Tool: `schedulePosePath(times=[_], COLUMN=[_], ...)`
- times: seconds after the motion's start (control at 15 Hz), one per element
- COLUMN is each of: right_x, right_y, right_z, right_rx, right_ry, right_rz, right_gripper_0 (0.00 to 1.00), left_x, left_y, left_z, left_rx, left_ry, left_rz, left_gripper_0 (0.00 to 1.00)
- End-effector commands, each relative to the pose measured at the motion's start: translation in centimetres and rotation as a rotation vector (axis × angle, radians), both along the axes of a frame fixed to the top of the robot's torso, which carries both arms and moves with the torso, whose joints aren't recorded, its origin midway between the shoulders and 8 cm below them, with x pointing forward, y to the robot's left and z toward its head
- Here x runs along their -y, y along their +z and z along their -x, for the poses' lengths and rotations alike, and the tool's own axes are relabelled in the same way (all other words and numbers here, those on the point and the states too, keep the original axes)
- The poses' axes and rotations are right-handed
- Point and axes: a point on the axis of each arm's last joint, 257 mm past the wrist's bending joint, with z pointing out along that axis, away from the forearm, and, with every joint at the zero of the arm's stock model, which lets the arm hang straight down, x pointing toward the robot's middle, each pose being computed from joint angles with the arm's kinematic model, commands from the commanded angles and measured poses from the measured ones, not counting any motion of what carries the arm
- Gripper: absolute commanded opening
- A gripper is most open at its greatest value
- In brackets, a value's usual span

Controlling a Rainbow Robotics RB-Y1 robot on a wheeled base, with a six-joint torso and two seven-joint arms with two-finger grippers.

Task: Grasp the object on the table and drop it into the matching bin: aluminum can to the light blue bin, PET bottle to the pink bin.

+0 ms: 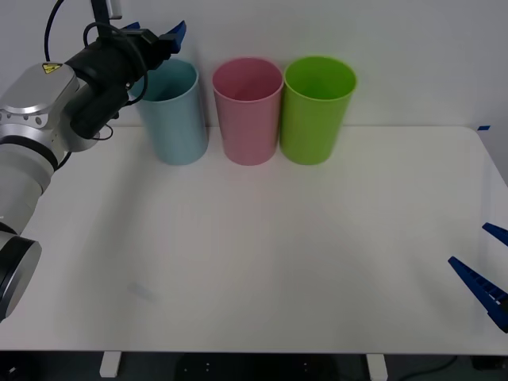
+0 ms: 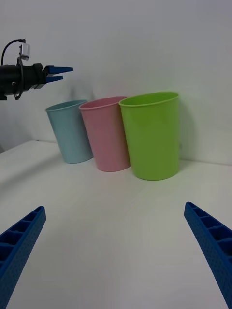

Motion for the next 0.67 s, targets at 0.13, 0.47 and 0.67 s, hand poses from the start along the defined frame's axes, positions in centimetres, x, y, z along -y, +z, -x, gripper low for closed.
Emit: schedulePosePath(times=[0.13, 0.47, 0.67], right_x=[0.0, 0.0, 0.0], right_y=[0.0, 0.0, 0.0], right_z=[0.0, 0.0, 0.0], right_rx=[0.0, 0.0, 0.0], right_ry=[0.0, 0.0, 0.0], right_rz=[0.0, 0.0, 0.0], right_gripper_0=[1.0, 1.0, 1.0], left_x=[-0.4, -1.9, -3.2], left_y=[-0.1, 0.2, -0.7], left_z=[0.3, 3.1, 5.4], left_rx=[-0.006, 0.015, 0.02], left_ry=[-0.02, -0.104, -0.131], left_rz=[0.016, 0.088, 0.109], left_gripper_0=[1.0, 1.0, 1.0])
